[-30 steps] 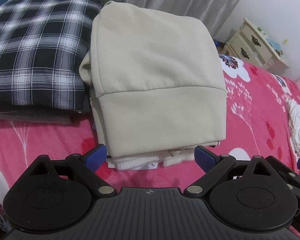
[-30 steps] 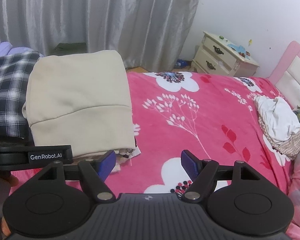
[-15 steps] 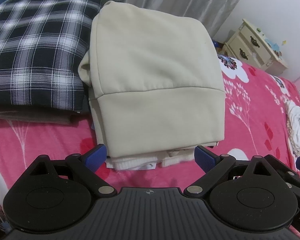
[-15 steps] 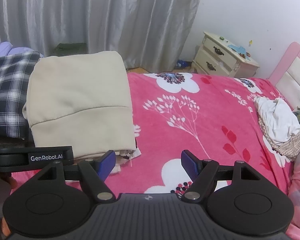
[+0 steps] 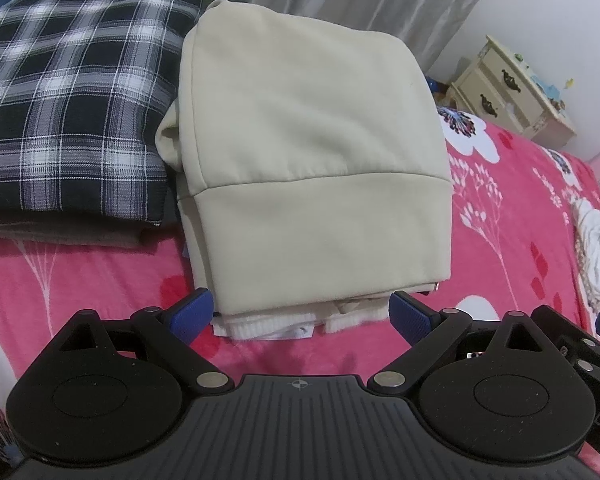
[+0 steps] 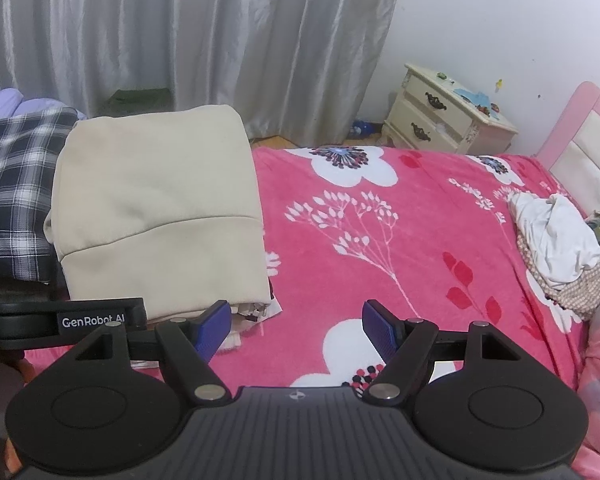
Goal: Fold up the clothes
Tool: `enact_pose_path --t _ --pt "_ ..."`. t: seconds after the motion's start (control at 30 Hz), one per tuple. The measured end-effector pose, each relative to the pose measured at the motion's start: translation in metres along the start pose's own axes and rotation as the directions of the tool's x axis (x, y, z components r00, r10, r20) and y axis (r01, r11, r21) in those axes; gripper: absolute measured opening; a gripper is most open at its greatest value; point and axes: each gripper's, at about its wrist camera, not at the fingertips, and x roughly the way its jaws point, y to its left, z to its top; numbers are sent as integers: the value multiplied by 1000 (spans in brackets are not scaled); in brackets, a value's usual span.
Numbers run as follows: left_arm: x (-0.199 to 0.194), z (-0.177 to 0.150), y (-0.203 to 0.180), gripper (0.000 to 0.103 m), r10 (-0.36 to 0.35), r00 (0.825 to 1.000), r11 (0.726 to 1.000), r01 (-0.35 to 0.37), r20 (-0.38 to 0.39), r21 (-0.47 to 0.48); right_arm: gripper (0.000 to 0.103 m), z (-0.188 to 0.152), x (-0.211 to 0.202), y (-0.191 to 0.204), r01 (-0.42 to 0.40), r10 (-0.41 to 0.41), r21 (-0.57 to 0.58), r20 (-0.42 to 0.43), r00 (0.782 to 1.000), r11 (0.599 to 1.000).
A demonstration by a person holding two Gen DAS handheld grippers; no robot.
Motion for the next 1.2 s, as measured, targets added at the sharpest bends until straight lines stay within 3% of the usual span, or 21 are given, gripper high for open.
enact_pose_path --t 1.2 --pt "2 2 0 96 11 1000 1000 -11 9 12 75 -2 3 8 -5 5 -14 -16 1000 1000"
